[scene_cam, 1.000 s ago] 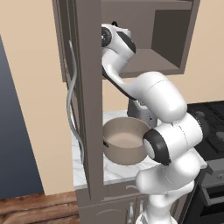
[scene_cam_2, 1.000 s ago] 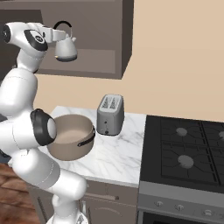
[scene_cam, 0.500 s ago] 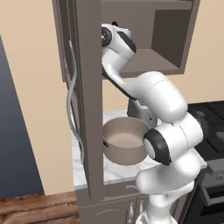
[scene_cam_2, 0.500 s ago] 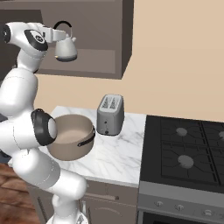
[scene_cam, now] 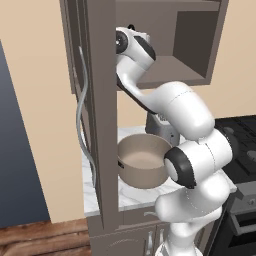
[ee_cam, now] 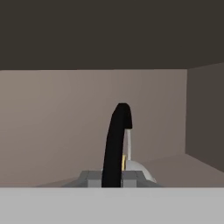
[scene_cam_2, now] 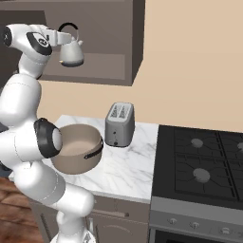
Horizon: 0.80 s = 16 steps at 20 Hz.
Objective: Pick the kettle from the cabinet and place it on a stove burner. Then pick the pot from the counter and place it on another stove burner. Finally, turn both burners on.
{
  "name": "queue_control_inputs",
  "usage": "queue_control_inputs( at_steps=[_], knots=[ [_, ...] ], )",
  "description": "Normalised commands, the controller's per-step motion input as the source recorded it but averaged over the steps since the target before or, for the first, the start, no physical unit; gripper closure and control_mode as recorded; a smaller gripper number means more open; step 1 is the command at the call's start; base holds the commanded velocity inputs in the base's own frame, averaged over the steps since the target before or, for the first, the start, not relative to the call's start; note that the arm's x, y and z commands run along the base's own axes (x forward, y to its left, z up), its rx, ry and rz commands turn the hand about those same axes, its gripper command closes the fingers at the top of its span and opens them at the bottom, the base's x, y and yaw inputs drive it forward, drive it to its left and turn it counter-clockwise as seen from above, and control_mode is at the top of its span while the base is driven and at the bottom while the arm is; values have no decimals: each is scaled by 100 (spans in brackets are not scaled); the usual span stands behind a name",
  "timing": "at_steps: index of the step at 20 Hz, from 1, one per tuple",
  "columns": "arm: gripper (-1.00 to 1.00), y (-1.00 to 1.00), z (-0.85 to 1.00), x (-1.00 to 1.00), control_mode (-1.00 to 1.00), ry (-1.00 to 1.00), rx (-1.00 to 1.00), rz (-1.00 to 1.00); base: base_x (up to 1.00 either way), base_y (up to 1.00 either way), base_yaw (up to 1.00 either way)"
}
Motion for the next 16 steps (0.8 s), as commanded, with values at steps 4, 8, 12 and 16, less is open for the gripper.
queue_control_inputs(
  at_steps=[4, 8, 12, 16],
  knots=[
    [100, 0, 0, 0, -100, 0, 0, 0, 0, 0, 0],
    [100, 0, 0, 0, -100, 0, 0, 0, 0, 0, 0],
    [100, 0, 0, 0, -100, 0, 0, 0, 0, 0, 0],
    [100, 0, 0, -1, -100, 0, 0, 0, 0, 0, 0]
  ],
)
